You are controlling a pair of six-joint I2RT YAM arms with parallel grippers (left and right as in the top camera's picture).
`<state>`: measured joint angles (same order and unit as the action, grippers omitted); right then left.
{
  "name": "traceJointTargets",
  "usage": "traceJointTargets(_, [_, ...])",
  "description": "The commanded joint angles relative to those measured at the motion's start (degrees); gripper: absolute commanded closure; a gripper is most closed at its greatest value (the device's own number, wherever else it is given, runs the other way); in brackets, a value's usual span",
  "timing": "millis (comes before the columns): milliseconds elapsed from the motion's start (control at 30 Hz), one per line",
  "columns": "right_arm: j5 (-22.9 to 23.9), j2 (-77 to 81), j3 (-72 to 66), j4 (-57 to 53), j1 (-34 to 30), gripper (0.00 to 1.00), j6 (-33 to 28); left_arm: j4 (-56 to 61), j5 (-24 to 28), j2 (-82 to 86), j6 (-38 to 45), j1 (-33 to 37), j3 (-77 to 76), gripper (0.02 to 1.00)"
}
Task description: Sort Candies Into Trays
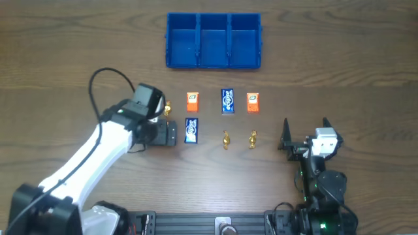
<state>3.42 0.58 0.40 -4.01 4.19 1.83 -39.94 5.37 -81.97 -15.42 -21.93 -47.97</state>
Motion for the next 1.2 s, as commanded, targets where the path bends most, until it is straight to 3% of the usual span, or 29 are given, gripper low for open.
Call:
traceJointTargets(33, [-0.11,-0.42,0.04,-0.44,-0.31,0.003,-1.05,1.66,-3.10,-4.87,-3.08,-0.39,-0.39,0.018])
traceJointTargets(467, [-0.11,-0.42,0.04,-0.44,-0.31,0.003,-1.05,5.31,-6.45,-13.77,-6.08,-3.54,-3.72,0.058])
traceJointTargets(667, [-0.11,-0.42,0.04,-0.44,-0.31,0.003,-1.05,6.12,-6.99,-15.54,-7.41,-3.72,-4.07,0.257])
traceJointTargets(833, [-0.11,-0.42,0.04,-0.44,-0.31,0.003,-1.05,6.56,-7.04,-16.63,-7.54,-3.87,-4.07,0.347])
traceJointTargets(1200, [-0.11,-0.42,0.04,-0.44,-0.31,0.003,-1.05,7.67,-6.71,-16.87,-8.02,-4.79,-4.07,0.663])
